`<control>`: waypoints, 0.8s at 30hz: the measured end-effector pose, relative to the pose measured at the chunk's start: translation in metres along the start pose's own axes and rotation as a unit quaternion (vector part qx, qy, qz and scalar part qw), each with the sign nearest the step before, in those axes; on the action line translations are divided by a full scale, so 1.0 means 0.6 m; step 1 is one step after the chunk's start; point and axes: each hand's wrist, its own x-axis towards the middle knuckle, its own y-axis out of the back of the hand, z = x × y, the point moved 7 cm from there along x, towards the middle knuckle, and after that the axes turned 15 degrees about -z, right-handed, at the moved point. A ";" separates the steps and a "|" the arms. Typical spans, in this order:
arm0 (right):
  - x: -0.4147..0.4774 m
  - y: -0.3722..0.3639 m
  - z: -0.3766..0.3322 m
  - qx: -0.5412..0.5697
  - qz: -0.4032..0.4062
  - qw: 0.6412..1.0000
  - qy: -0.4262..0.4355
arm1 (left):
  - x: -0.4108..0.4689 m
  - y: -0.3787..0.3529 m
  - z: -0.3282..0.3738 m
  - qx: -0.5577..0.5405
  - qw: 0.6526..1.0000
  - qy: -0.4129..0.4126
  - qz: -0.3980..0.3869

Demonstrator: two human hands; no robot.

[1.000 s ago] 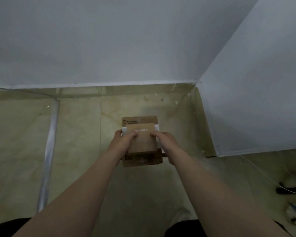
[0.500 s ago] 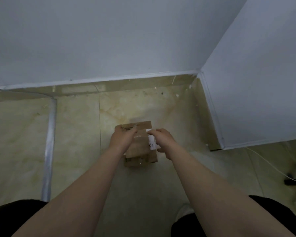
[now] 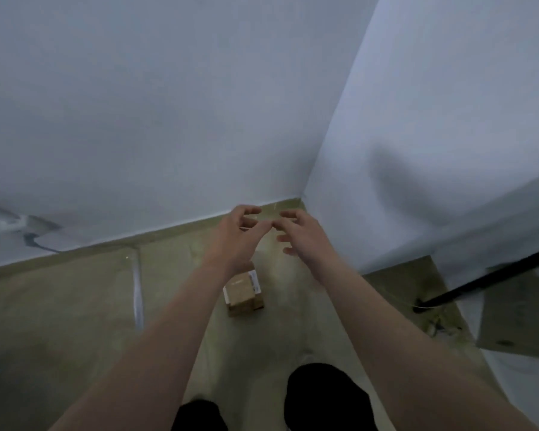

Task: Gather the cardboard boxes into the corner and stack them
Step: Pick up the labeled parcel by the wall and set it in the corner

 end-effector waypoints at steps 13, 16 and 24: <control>-0.466 0.122 -0.276 -0.090 0.148 0.978 0.116 | -0.315 -0.109 0.428 0.076 0.969 -0.216 -0.089; -0.584 0.153 -0.261 -0.071 0.225 0.964 0.119 | -0.374 -0.181 0.478 0.082 0.950 -0.258 -0.153; -0.925 0.218 -0.149 0.029 0.392 0.912 0.121 | -0.557 -0.453 0.545 0.126 0.868 -0.334 -0.346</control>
